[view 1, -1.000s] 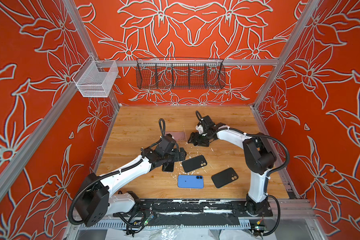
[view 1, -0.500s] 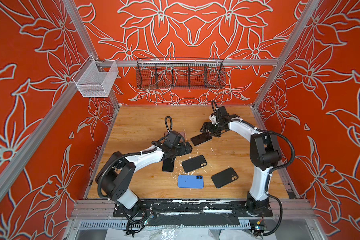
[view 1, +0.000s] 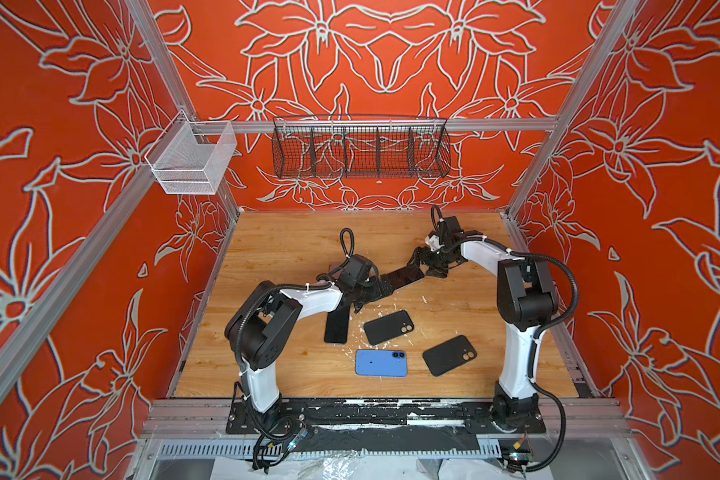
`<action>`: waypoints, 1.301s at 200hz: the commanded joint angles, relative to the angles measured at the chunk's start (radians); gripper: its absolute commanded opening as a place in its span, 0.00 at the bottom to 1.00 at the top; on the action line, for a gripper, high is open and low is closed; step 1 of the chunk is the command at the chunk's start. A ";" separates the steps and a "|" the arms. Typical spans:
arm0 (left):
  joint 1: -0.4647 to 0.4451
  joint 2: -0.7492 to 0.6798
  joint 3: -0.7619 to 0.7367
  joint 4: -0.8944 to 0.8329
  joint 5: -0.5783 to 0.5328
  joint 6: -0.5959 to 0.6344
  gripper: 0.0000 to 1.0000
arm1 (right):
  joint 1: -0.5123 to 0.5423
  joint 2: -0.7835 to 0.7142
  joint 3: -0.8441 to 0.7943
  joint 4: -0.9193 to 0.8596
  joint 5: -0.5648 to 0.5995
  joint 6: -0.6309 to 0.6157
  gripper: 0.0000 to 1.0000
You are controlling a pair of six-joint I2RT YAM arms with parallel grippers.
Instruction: Put the phone into the phone case
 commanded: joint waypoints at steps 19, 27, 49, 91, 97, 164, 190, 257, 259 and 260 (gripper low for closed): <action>0.011 0.079 0.021 0.135 0.004 -0.029 0.97 | -0.008 0.048 0.033 0.000 -0.045 -0.034 0.85; 0.011 0.096 0.029 0.153 0.005 -0.029 0.96 | -0.009 0.053 0.033 0.001 -0.054 -0.037 0.85; 0.012 0.135 0.044 0.212 0.011 -0.036 0.95 | -0.010 0.061 0.034 0.002 -0.078 -0.046 0.85; 0.012 0.183 0.049 0.308 0.034 -0.049 0.93 | -0.011 0.076 0.039 -0.002 -0.132 -0.064 0.85; 0.012 0.188 0.049 0.315 0.034 -0.048 0.93 | -0.011 0.077 0.039 -0.001 -0.142 -0.067 0.85; 0.021 0.214 0.044 0.360 0.056 -0.049 0.91 | -0.013 0.061 0.002 0.081 -0.314 -0.070 0.79; 0.027 0.216 0.015 0.415 0.069 -0.070 0.91 | -0.012 0.049 -0.012 0.110 -0.354 -0.069 0.75; 0.035 0.224 0.001 0.475 0.109 -0.089 0.91 | -0.013 -0.003 -0.092 0.227 -0.449 -0.037 0.63; 0.035 0.225 0.001 0.475 0.110 -0.089 0.91 | -0.013 -0.005 -0.093 0.229 -0.452 -0.036 0.63; 0.035 0.225 0.001 0.475 0.111 -0.089 0.91 | -0.014 -0.006 -0.095 0.232 -0.453 -0.035 0.63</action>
